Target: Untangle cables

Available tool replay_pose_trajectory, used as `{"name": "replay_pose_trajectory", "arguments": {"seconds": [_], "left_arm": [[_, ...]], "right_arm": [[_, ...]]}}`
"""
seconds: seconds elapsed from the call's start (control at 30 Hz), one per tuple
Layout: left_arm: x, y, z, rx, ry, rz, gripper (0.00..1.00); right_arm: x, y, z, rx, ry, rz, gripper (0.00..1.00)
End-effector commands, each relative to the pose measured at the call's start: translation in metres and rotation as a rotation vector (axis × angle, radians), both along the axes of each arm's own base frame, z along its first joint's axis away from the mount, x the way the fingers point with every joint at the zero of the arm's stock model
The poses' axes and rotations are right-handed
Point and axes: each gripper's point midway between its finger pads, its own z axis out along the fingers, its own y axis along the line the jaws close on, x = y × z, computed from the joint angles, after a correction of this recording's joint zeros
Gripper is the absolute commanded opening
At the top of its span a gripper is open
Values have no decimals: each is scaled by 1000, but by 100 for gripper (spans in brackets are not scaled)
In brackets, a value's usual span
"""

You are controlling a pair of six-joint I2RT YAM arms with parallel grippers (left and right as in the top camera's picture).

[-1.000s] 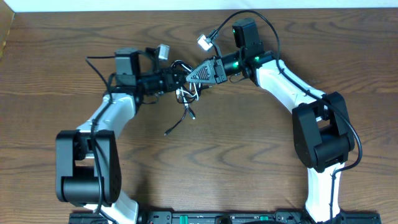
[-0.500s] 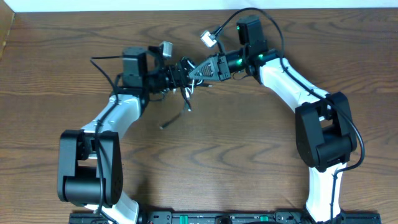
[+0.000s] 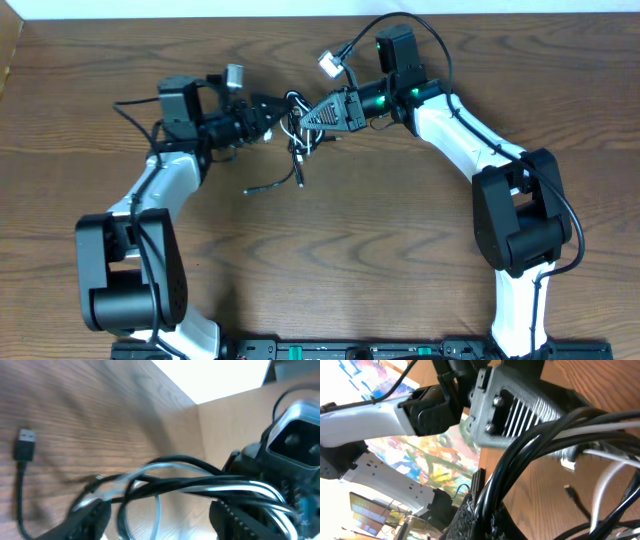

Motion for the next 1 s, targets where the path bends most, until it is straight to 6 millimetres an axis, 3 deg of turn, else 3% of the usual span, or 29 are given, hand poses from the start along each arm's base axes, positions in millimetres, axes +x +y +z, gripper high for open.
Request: {"name": "replay_pose_trajectory", "arguments": {"seconds": [0.0,0.1,0.3,0.5,0.73,0.97], "left_arm": [[1,17,16,-37,-17,12,65],[-1,29,21,-81,11,20,64],[-14,22,36,-193,62,-64,65],[-14,20,44,-329,290,-21,65],[-17,-2,50,-437,523,-17,65],[-22,-26,60,-442,526,-83,65]], "right_arm": [[-7,-3,16,35,-15,36,1],[-6,-3,16,35,-15,34,1],[-4,-2,14,25,-24,19,1],[-4,1,12,22,-41,15,1],[-9,14,8,14,-96,15,1],[-7,17,4,-6,-102,-5,1]]}}
